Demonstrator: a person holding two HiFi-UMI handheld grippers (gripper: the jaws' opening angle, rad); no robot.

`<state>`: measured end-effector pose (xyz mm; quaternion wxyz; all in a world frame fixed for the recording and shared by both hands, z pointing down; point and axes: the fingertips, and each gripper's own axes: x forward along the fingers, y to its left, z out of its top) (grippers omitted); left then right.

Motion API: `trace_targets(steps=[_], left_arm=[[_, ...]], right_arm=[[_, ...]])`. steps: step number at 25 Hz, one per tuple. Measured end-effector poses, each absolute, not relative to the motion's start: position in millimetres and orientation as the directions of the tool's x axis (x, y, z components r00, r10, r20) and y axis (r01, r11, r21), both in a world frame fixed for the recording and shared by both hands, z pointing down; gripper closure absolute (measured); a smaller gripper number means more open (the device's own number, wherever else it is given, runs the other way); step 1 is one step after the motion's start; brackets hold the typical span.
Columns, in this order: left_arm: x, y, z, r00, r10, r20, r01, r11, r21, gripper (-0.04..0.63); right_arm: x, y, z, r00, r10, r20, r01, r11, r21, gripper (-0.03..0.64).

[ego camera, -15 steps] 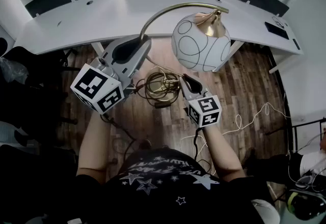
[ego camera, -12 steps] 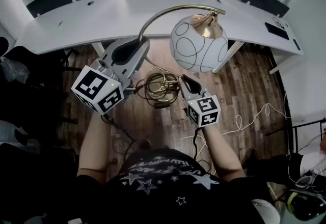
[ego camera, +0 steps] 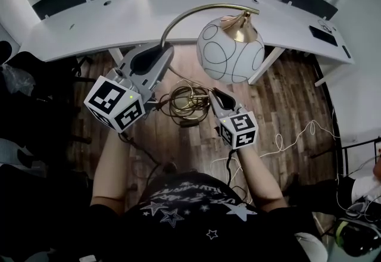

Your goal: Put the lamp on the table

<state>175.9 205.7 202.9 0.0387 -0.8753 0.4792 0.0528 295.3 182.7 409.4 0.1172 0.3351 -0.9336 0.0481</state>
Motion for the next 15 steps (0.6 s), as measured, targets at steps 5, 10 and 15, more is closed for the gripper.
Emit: trace_targets(steps=[5, 10, 15], left_arm=[[165.4, 211.5, 198.6, 0.534, -0.834, -0.139, -0.844, -0.536, -0.021, 0.558], [153.4, 220.0, 196.8, 0.547, -0.824, -0.148, -0.835, -0.55, -0.026, 0.558], [137.2, 224.8, 195.2, 0.567, -0.804, -0.18, -0.82, -0.572, -0.025, 0.558]], right_arm=[[284.7, 185.6, 405.2, -0.74, -0.629, 0.238, -0.651, 0.759, -0.016, 0.575], [272.6, 191.5, 402.8, -0.735, -0.635, 0.237, -0.656, 0.755, -0.015, 0.575], [256.7, 196.9, 401.5, -0.721, -0.654, 0.228, -0.674, 0.739, -0.009, 0.575]])
